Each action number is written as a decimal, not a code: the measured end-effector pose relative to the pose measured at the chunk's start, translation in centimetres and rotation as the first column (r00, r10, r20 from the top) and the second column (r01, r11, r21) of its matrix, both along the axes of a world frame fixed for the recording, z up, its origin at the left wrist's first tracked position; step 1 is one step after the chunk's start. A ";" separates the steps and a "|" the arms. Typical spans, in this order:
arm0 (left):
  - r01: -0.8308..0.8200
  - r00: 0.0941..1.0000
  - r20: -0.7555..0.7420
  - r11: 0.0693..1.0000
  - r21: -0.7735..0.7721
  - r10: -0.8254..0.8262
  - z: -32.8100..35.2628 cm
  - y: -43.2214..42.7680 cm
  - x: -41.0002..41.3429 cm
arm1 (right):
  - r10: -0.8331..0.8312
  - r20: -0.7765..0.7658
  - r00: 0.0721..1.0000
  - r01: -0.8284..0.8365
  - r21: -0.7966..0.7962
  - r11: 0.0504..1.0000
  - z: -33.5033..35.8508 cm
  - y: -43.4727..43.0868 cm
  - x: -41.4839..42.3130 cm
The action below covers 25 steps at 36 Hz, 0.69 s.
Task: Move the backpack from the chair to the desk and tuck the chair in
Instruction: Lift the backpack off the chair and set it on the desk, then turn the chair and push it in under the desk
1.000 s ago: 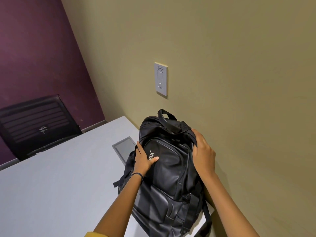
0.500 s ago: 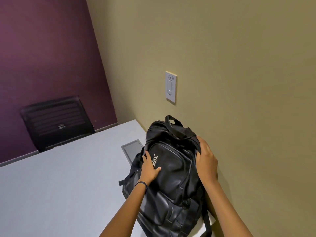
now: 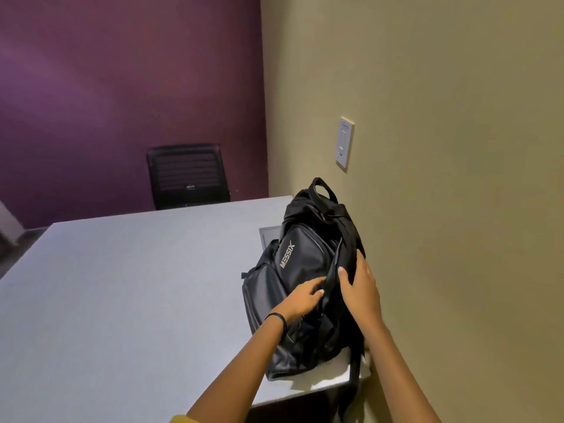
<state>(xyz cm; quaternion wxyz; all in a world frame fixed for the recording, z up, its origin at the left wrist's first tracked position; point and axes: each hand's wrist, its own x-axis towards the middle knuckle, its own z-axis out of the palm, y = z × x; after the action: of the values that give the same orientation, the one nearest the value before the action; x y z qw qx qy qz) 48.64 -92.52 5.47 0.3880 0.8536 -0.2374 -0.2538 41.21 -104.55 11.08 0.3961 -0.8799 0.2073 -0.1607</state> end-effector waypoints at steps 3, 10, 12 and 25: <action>-0.019 1.000 -0.005 0.998 -0.052 0.018 0.1 0.0 -3.0 | 0.042 0.000 0.999 -0.041 0.064 0.997 -1.3 0.2 -2.1; -0.031 0.995 -0.090 1.000 0.005 0.031 -0.5 3.8 -10.8 | 0.183 -0.015 0.983 -0.178 0.163 0.970 -4.6 1.1 -7.2; -0.043 0.994 -0.095 0.998 0.046 0.048 -0.9 5.2 -12.8 | 0.224 -0.042 0.974 -0.213 0.187 0.959 -5.5 1.9 -8.4; -0.314 0.937 -0.080 0.919 0.238 0.340 -0.6 19.3 -24.8 | 0.596 -0.176 0.783 -0.533 0.302 0.790 -9.4 12.8 -13.7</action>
<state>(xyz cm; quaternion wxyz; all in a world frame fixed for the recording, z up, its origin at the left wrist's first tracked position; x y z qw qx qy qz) 23.82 -73.27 4.87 0.3408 0.9024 -0.0377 -0.2610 27.46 -91.77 1.64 0.4965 -0.8611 0.0006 0.1098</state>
